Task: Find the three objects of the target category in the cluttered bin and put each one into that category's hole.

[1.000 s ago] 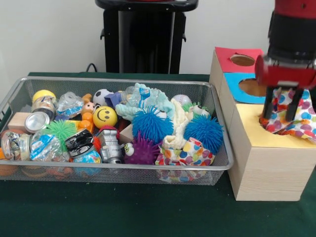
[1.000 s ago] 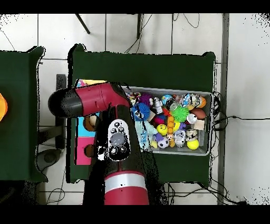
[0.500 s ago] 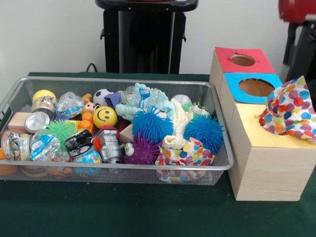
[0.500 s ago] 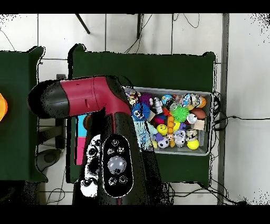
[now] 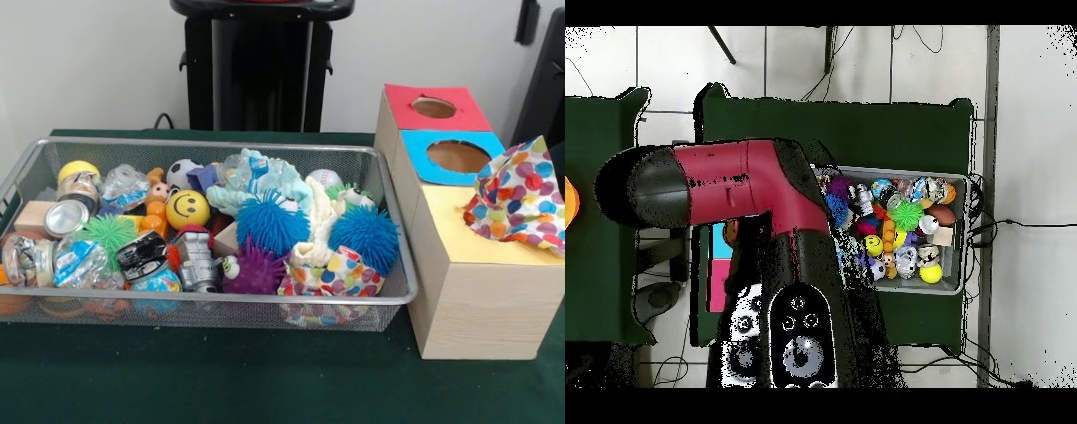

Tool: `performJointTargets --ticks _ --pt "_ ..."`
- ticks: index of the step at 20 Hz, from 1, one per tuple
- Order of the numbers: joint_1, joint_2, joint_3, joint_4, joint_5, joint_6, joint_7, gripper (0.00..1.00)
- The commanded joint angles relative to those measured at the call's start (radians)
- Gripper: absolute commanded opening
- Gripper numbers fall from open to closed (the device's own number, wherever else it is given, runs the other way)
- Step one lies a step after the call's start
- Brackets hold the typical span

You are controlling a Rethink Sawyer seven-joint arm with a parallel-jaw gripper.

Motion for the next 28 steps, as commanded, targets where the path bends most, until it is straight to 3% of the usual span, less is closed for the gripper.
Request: performJointTargets --ticks 1,9,14,20,28 --pt "-0.109 -0.092 0.087 -0.001 0.022 0.247 -0.202 1.0" --pt "-0.215 -0.132 0.124 0.099 0.007 0.182 -0.28 1.0" --pt "-0.253 -0.105 0.161 0.176 -0.013 0.061 -0.275 1.0" --pt "-0.297 -0.092 0.211 0.242 -0.011 0.018 -0.309 1.0" --pt "-0.325 -0.002 0.252 0.213 -0.103 -0.052 -0.286 1.0"
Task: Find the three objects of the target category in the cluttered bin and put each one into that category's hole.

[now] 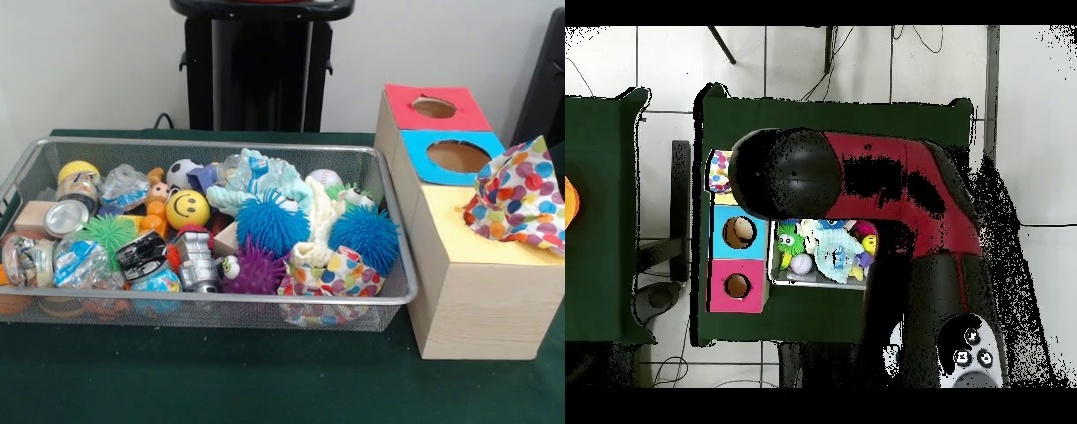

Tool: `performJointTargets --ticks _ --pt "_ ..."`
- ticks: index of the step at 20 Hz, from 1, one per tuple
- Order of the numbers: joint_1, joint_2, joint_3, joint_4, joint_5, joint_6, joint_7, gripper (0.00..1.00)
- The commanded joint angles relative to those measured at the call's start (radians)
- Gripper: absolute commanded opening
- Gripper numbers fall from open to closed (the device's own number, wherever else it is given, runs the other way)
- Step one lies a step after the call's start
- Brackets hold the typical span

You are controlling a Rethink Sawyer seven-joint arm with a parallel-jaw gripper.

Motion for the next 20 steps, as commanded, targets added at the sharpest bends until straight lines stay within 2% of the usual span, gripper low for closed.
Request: performJointTargets --ticks 1,6,20 --pt "-0.037 0.108 0.121 0.137 -0.107 -0.083 -0.278 1.0" --pt "-0.049 0.162 0.137 0.126 -0.164 -0.146 -0.25 1.0" --pt "-0.096 0.22 0.19 0.12 -0.233 -0.184 -0.218 1.0"
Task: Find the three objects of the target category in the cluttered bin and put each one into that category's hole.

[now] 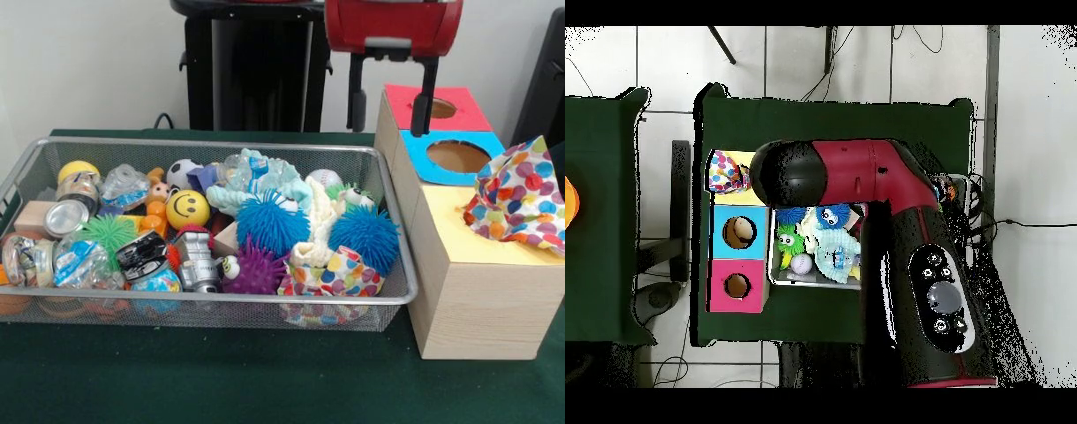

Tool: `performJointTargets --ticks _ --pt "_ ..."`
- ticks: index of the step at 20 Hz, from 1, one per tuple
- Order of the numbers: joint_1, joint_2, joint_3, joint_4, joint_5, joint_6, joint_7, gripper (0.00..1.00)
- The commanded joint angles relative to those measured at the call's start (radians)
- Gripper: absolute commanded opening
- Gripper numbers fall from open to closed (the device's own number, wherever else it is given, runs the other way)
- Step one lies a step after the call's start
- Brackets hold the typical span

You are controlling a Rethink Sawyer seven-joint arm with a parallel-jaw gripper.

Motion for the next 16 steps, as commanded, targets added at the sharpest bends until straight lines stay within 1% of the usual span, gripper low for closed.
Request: performJointTargets --ticks 1,3,7,9,13,16 --pt "-0.053 0.056 0.09 0.087 -0.066 -0.033 -0.219 1.0" --pt "-0.057 0.059 0.097 0.081 -0.074 -0.029 -0.215 1.0" --pt "-0.058 0.089 0.1 0.068 -0.1 -0.04 -0.197 1.0" --pt "-0.064 0.098 0.102 0.074 -0.11 -0.051 -0.197 1.0" --pt "-0.082 0.087 0.109 0.101 -0.126 -0.067 -0.203 1.0" --pt "-0.084 0.109 0.106 0.094 -0.152 -0.088 -0.191 1.0"
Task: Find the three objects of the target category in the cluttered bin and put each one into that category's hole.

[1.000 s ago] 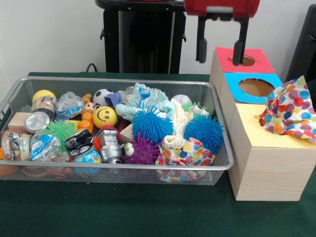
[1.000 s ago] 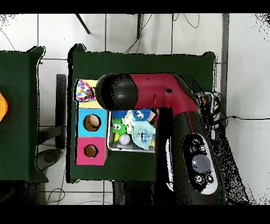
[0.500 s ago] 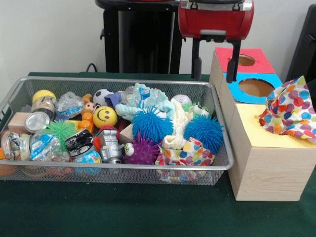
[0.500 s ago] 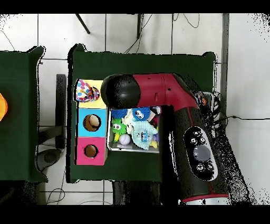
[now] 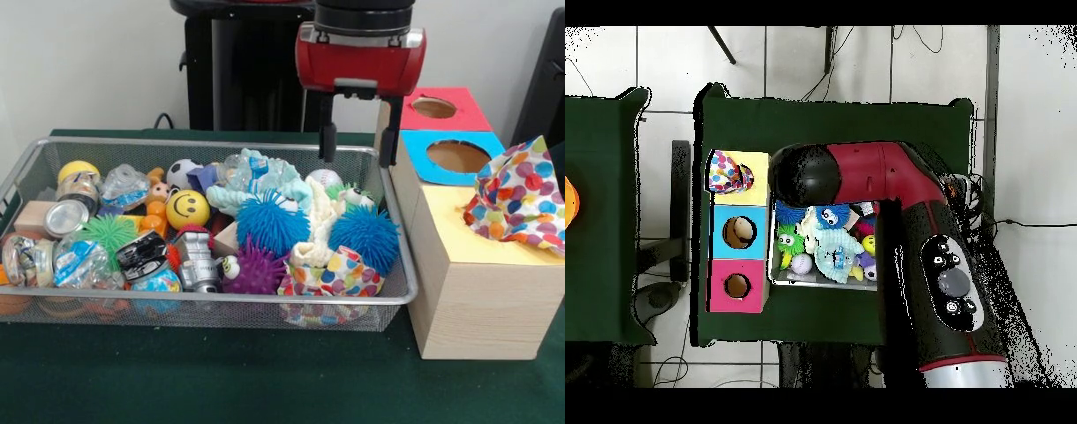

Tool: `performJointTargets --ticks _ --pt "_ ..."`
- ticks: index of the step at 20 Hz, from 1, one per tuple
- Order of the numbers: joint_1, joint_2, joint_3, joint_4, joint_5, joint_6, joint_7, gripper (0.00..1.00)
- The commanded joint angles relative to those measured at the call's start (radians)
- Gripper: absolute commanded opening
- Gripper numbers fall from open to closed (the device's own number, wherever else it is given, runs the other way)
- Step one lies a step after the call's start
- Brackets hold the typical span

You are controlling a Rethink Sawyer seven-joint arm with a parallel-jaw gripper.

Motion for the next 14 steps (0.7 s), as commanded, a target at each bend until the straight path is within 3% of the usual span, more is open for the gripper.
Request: performJointTargets --ticks 1,6,14 --pt "-0.033 0.067 0.068 0.09 -0.091 -0.085 -0.185 1.0" --pt "-0.03 0.122 0.06 0.072 -0.127 -0.137 -0.16 1.0" --pt "-0.009 0.153 0.043 0.053 -0.156 -0.162 -0.12 1.0"
